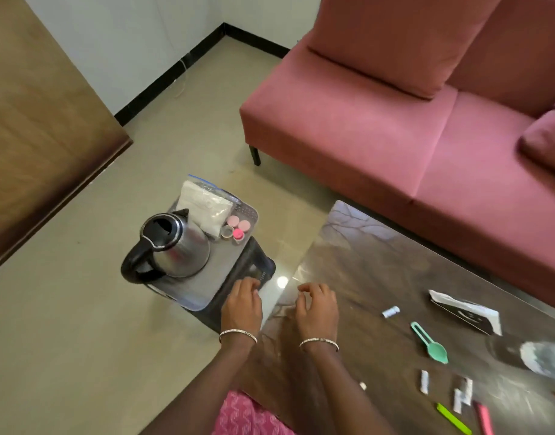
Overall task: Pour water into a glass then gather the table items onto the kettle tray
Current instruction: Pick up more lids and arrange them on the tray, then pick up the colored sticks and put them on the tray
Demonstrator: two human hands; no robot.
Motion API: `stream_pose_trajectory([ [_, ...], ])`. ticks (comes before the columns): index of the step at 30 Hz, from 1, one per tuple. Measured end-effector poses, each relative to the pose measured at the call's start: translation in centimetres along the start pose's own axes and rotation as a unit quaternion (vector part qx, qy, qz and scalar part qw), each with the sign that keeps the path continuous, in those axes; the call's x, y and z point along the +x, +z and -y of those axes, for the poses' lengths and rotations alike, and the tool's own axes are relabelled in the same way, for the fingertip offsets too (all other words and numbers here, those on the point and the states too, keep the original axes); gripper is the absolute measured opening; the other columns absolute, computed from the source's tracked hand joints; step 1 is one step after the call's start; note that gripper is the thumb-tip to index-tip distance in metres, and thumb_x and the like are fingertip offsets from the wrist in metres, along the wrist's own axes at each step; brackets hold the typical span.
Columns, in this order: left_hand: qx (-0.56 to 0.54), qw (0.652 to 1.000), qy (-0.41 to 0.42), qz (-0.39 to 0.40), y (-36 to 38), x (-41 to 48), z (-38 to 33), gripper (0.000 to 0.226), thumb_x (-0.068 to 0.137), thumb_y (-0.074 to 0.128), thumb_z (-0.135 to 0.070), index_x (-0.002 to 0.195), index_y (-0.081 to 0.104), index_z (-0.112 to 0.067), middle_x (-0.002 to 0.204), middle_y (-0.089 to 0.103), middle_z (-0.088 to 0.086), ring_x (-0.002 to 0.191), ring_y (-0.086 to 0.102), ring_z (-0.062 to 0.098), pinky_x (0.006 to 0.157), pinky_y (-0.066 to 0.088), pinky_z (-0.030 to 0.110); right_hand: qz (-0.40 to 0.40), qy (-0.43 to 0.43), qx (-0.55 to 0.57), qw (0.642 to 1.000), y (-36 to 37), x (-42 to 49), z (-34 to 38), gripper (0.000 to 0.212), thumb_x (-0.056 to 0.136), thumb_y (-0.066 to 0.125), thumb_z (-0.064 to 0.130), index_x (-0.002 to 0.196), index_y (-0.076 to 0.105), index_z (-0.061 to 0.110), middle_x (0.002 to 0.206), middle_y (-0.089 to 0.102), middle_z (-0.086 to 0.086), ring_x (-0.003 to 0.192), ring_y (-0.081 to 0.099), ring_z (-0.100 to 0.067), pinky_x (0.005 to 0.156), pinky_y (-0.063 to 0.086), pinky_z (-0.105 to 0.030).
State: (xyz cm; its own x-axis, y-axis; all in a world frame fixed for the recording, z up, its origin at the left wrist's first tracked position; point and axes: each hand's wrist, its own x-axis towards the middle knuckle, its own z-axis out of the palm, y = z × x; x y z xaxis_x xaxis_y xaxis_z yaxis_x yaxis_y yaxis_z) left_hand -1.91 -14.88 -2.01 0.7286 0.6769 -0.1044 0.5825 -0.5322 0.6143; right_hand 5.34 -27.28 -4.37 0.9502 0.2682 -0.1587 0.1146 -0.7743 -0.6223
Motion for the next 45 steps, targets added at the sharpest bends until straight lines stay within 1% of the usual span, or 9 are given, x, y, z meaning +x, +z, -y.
stream_pose_trajectory([
  [6, -0.011, 1.0, 0.015, 0.012, 3.0, -8.7, -5.2, 0.014, 0.087, 0.057, -0.003, 0.096, 0.064, -0.01, 0.098, 0.064, 0.006, 0.086, 0.063, 0.027, 0.072, 0.048, 0.036, -0.032, 0.031, 0.013, 0.999, -7.6, -7.3, -8.4, 0.012, 0.083, 0.066, 0.007, 0.089, 0.069, 0.016, 0.088, 0.066, 0.002, 0.088, 0.057, -0.022, 0.074, 0.035, -0.023],
  [10, -0.011, 0.999, 0.044, 0.015, 6.0, -14.8, -8.5, 0.015, 0.083, 0.061, 0.0, 0.09, 0.064, -0.014, 0.091, 0.066, 0.001, 0.078, 0.063, 0.025, 0.061, 0.042, 0.028, -0.055, 0.058, 0.012, 0.997, -12.8, -12.0, -14.5, 0.01, 0.082, 0.066, 0.006, 0.087, 0.069, 0.014, 0.084, 0.067, -0.003, 0.084, 0.06, -0.027, 0.075, 0.044, -0.034],
  [12, -0.029, 0.998, 0.056, 0.022, 7.5, -17.3, -9.9, 0.018, 0.079, 0.062, 0.006, 0.087, 0.065, -0.01, 0.086, 0.067, 0.004, 0.076, 0.064, 0.027, 0.063, 0.04, 0.025, -0.066, 0.075, 0.012, 0.995, -15.0, -14.0, -17.4, 0.007, 0.083, 0.066, 0.006, 0.087, 0.069, 0.012, 0.084, 0.068, -0.006, 0.083, 0.061, -0.029, 0.074, 0.047, -0.037],
  [23, 0.026, 0.991, 0.113, 0.074, 13.9, -28.7, -16.4, 0.015, 0.08, 0.063, -0.002, 0.087, 0.063, -0.016, 0.088, 0.064, 0.004, 0.076, 0.061, 0.029, 0.062, 0.043, 0.031, -0.133, 0.205, 0.037, 0.969, -25.2, -25.5, -31.0, 0.008, 0.084, 0.065, 0.006, 0.088, 0.07, 0.012, 0.088, 0.073, -0.006, 0.086, 0.067, -0.029, 0.075, 0.049, -0.037],
  [27, 0.032, 0.98, 0.146, 0.129, 15.7, -30.5, -18.1, 0.017, 0.08, 0.057, 0.001, 0.089, 0.062, -0.013, 0.088, 0.064, 0.005, 0.08, 0.062, 0.03, 0.07, 0.051, 0.041, -0.153, 0.263, 0.057, 0.951, -26.8, -28.1, -33.7, 0.01, 0.085, 0.064, 0.009, 0.089, 0.07, 0.016, 0.086, 0.073, -0.002, 0.085, 0.068, -0.025, 0.074, 0.052, -0.036],
  [32, 0.118, 0.948, 0.221, 0.198, 18.6, -31.7, -19.6, 0.015, 0.084, 0.056, -0.007, 0.097, 0.062, -0.012, 0.095, 0.064, 0.008, 0.083, 0.062, 0.033, 0.076, 0.049, 0.042, -0.185, 0.326, 0.082, 0.924, -27.2, -29.7, -36.4, 0.012, 0.085, 0.064, 0.01, 0.087, 0.071, 0.02, 0.079, 0.073, 0.001, 0.077, 0.069, -0.023, 0.068, 0.052, -0.034],
  [37, 0.26, 0.889, 0.277, 0.255, 22.8, -31.5, -20.9, 0.027, 0.094, 0.042, -0.028, 0.118, 0.052, -0.021, 0.119, 0.057, 0.0, 0.103, 0.06, 0.024, 0.088, 0.044, 0.035, -0.181, 0.348, 0.098, 0.914, -26.7, -28.5, -38.9, 0.013, 0.085, 0.064, 0.008, 0.087, 0.071, 0.019, 0.077, 0.072, 0.001, 0.076, 0.068, -0.022, 0.068, 0.052, -0.033],
  [41, 0.316, 0.857, 0.287, 0.289, 27.4, -30.3, -21.6, 0.032, 0.095, 0.04, -0.031, 0.125, 0.049, -0.024, 0.128, 0.053, -0.002, 0.11, 0.056, 0.023, 0.092, 0.037, 0.036, -0.144, 0.356, 0.103, 0.918, -25.9, -24.7, -41.0, 0.01, 0.085, 0.064, 0.011, 0.09, 0.07, 0.017, 0.07, 0.066, 0.007, 0.072, 0.067, -0.02, 0.068, 0.052, -0.031],
  [45, 0.358, 0.833, 0.299, 0.297, 31.2, -28.7, -22.0, 0.028, 0.095, 0.04, -0.025, 0.119, 0.053, -0.024, 0.123, 0.056, -0.002, 0.11, 0.056, 0.024, 0.089, 0.037, 0.036, -0.085, 0.364, 0.104, 0.922, -25.1, -20.3, -42.7, 0.014, 0.084, 0.065, 0.011, 0.098, 0.068, 0.014, 0.078, 0.069, 0.0, 0.078, 0.066, -0.024, 0.074, 0.052, -0.033],
])
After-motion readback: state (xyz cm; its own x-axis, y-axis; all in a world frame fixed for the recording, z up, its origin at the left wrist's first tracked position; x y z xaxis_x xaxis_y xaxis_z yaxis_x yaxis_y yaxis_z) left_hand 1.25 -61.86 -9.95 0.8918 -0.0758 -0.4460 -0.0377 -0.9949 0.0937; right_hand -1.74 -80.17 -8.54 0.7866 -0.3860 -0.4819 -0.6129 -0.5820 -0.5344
